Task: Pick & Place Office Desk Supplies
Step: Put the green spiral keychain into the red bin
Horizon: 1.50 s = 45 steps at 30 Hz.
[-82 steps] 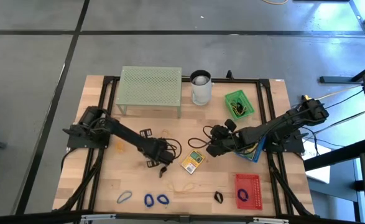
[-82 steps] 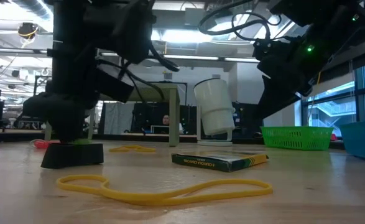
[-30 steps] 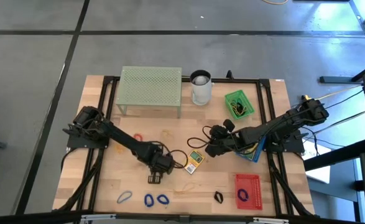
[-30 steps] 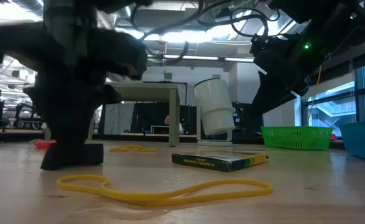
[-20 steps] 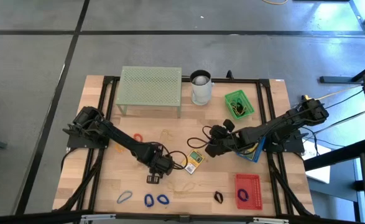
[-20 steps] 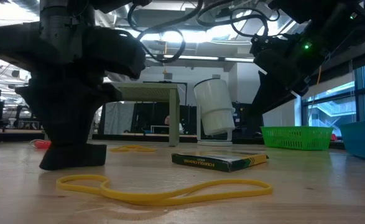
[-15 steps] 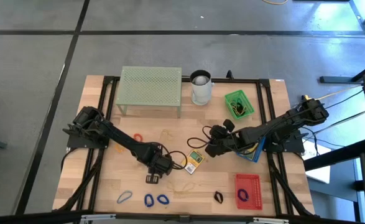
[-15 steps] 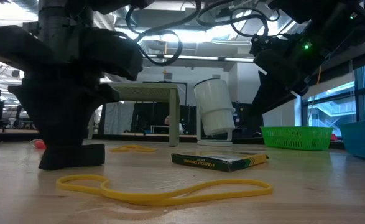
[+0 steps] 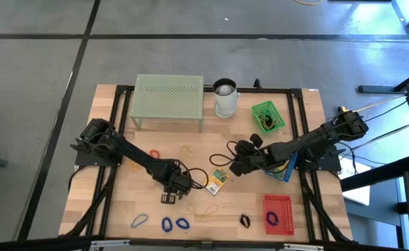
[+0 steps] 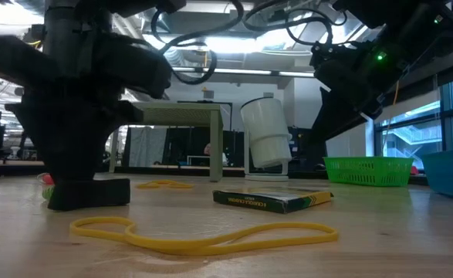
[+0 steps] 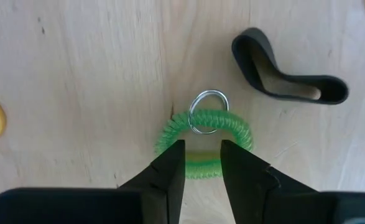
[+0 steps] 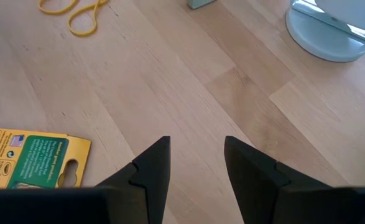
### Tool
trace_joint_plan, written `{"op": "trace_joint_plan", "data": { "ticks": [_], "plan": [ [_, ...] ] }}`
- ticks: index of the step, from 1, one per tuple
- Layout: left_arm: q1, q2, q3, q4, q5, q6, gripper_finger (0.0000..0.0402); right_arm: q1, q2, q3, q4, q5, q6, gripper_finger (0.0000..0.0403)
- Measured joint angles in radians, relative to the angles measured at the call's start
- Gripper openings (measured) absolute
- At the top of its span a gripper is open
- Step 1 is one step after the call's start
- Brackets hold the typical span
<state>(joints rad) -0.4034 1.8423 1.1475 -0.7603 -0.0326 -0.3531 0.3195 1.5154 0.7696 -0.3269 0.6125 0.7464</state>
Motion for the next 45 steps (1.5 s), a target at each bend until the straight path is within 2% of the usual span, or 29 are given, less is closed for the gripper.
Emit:
{"op": "trace_joint_plan", "data": {
  "ticks": [12,16,22,28,39,45],
  "plan": [
    [-0.013,0.0,0.045,-0.014,0.038,-0.042,0.0095,0.0,0.0,0.0,0.006,0.0,0.0,0.0153],
    [-0.034,0.0,0.031,0.024,-0.031,-0.087,0.0093,0.0,0.0,0.0,0.006,0.0,0.001,0.0153],
    [-0.071,-0.002,-0.03,0.118,-0.054,-0.097,0.0095,0.0,0.0,0.0,0.006,0.0,0.002,0.0152],
    [-0.084,-0.004,-0.073,0.121,-0.107,-0.142,0.0094,0.0,0.0,0.0,0.006,0.0,0.002,0.0152],
    [-0.081,-0.002,-0.075,0.121,-0.11,-0.151,0.0104,0.0,0.0,0.0,0.006,0.0,0.005,0.0152],
    [-0.08,0.018,-0.077,0.147,-0.106,-0.172,0.008,0.0,0.0,0.0,0.006,0.0,0.005,0.0152]
  ]
}}
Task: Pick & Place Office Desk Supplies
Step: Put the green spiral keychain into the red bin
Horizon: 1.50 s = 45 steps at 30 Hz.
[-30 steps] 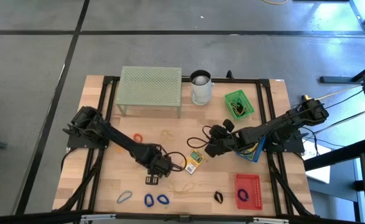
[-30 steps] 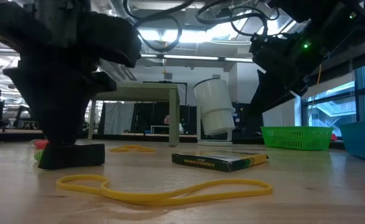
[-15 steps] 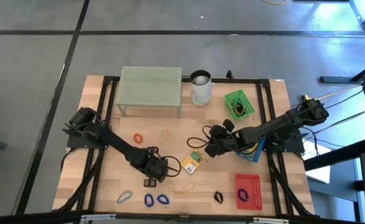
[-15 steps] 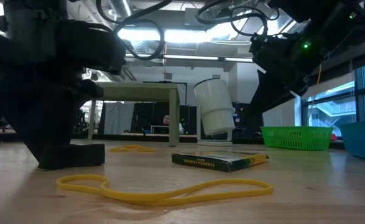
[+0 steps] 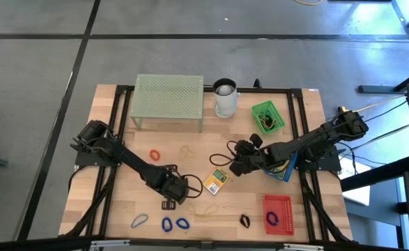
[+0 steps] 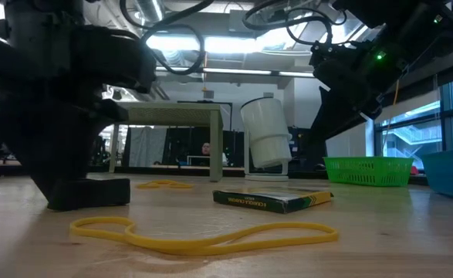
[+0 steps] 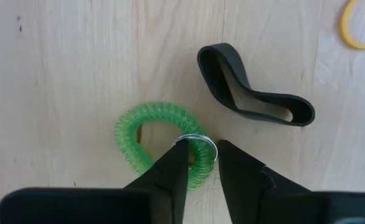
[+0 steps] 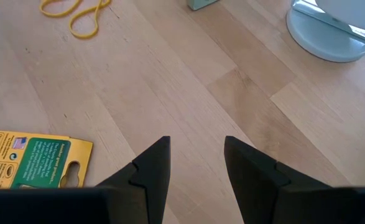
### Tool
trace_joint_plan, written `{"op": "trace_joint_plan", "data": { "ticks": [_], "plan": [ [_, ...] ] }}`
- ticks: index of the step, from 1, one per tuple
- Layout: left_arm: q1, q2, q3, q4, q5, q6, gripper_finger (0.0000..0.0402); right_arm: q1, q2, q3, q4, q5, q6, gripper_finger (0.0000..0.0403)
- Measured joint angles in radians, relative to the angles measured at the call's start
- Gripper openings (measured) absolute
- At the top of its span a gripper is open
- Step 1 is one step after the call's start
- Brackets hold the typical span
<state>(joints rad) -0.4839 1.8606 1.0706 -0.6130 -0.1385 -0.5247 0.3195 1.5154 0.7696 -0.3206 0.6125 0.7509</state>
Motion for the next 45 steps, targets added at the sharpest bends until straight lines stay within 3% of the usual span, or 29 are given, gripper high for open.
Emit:
{"op": "trace_joint_plan", "data": {
  "ticks": [7,12,20,24,28,35,40,45],
  "plan": [
    [0.0,0.002,-0.018,0.013,-0.007,-0.049,0.0012,0.0,0.0,0.0,0.003,0.0,0.0,0.0152],
    [-0.01,-0.041,-0.027,0.021,-0.052,-0.019,0.0013,0.0,0.0,0.0,0.004,0.0,0.0,0.0152],
    [-0.013,-0.186,-0.031,0.038,-0.407,-0.113,0.0012,0.0,0.0,0.0,0.052,0.0,-0.02,0.0152],
    [-0.012,-0.249,-0.028,0.224,-0.507,-0.073,0.0012,0.004,0.0,0.0,0.162,-0.015,-0.128,0.0152],
    [-0.021,-0.262,-0.028,0.507,-0.437,0.123,0.0012,0.024,0.0,0.0,0.338,-0.132,-0.314,0.0152],
    [-0.056,-0.242,-0.026,0.932,-0.202,0.494,0.0013,0.084,0.0,0.0,0.68,-0.436,-0.648,0.0153],
    [-0.074,-0.24,-0.026,1.035,-0.157,0.613,0.0013,0.115,0.0,0.0,0.835,-0.597,-0.764,0.0153],
    [-0.074,-0.24,-0.026,1.063,-0.155,0.655,0.0013,0.124,0.0,0.0,0.922,-0.624,-0.765,0.0153]
  ]
}}
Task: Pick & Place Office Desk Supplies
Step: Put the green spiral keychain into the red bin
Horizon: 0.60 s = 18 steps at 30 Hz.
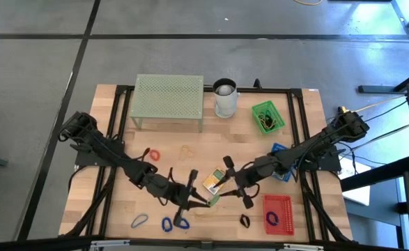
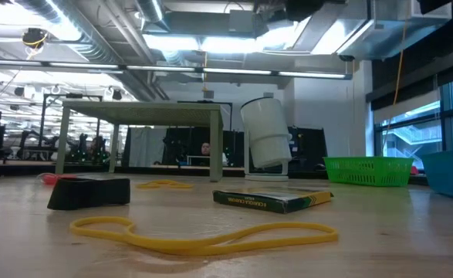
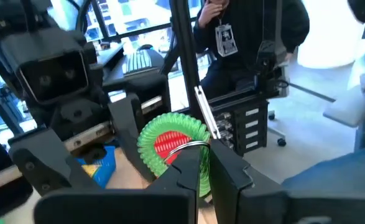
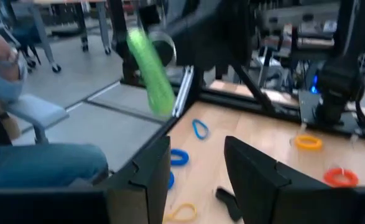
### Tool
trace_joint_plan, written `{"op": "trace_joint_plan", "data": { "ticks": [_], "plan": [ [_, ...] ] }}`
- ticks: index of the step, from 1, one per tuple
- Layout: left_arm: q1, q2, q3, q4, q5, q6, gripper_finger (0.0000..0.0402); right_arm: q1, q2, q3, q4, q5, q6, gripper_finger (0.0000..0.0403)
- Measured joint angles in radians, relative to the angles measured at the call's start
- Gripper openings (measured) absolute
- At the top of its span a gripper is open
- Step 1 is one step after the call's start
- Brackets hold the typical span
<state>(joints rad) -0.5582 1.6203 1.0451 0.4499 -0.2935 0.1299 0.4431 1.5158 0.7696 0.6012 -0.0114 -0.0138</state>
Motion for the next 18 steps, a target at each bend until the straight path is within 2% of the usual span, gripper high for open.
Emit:
{"op": "trace_joint_plan", "data": {
  "ticks": [8,13,18],
  "plan": [
    [0.024,0.0,0.0,-0.004,-0.005,0.005,0.0013,0.0,0.0,0.0,0.077,-0.027,0.029,0.0153],
    [0.034,0.0,0.0,-0.005,-0.068,0.023,0.0013,0.0,0.0,0.0,0.088,-0.086,0.031,0.0153],
    [0.038,0.0,0.0,-0.007,-0.119,0.023,0.0013,0.0,0.0,0.0,0.088,-0.087,0.032,0.0153]
  ]
}}
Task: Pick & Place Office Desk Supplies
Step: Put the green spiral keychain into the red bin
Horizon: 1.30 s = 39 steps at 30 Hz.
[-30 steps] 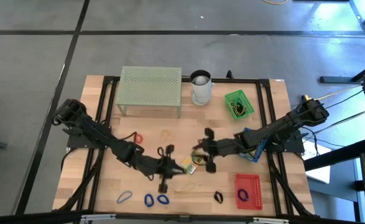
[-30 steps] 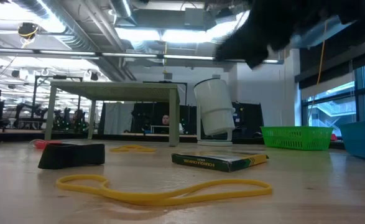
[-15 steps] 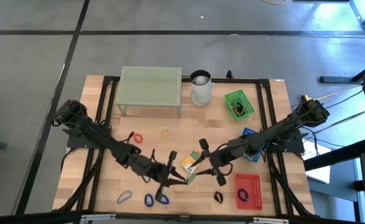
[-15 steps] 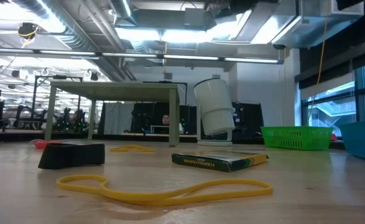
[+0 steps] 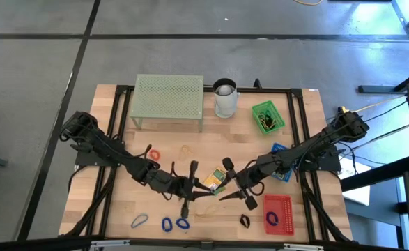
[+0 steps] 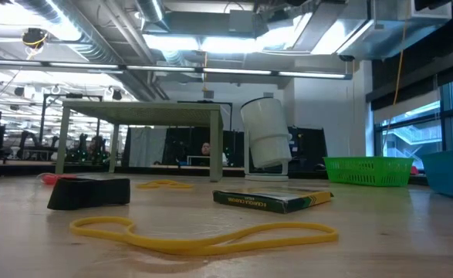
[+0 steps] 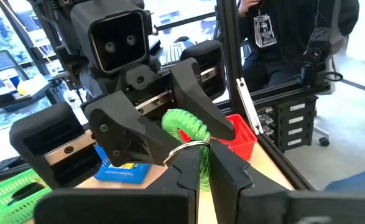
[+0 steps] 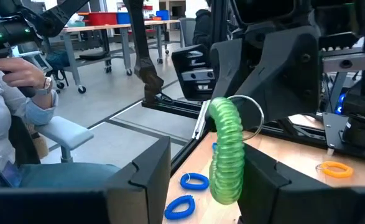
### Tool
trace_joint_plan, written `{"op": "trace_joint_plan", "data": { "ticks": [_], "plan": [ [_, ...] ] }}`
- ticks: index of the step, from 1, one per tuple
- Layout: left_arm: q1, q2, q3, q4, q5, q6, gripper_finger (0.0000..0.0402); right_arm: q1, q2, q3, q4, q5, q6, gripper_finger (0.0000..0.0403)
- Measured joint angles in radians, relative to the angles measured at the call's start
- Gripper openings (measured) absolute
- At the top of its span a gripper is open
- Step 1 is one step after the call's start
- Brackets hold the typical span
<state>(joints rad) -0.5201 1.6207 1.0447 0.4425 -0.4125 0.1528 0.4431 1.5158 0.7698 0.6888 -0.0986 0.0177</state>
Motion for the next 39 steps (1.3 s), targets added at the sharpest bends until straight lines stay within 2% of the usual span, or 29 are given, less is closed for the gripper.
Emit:
{"op": "trace_joint_plan", "data": {
  "ticks": [10,13,18,20,24,33,39],
  "plan": [
    [-0.002,0.0,0.0,-0.017,-0.002,0.0,0.0013,0.0,0.0,0.0,0.0,0.005,0.0,0.0144],
    [-0.002,0.0,0.0,-0.03,-0.002,-0.004,0.0013,0.0,0.0,0.0,0.0,0.029,0.002,0.0116],
    [-0.002,0.0,0.0,-0.035,0.0,-0.011,0.0013,-0.001,0.0,0.0,-0.001,0.031,0.043,0.0031],
    [-0.002,0.0,0.0,-0.035,0.011,-0.013,0.0016,-0.001,0.0,0.0,-0.001,0.031,0.056,0.0015],
    [-0.002,0.0,0.001,-0.025,0.011,-0.05,0.0037,-0.001,0.0,0.0,-0.005,0.031,0.12,0.0022],
    [-0.015,0.0,0.001,-0.022,0.011,-0.054,0.0107,-0.001,0.0,0.0,-0.071,0.07,0.223,0.0011],
    [-0.023,0.0,0.001,-0.046,0.011,-0.053,0.0134,0.038,0.0,0.0,-0.213,-0.071,0.4,0.0011]
  ]
}}
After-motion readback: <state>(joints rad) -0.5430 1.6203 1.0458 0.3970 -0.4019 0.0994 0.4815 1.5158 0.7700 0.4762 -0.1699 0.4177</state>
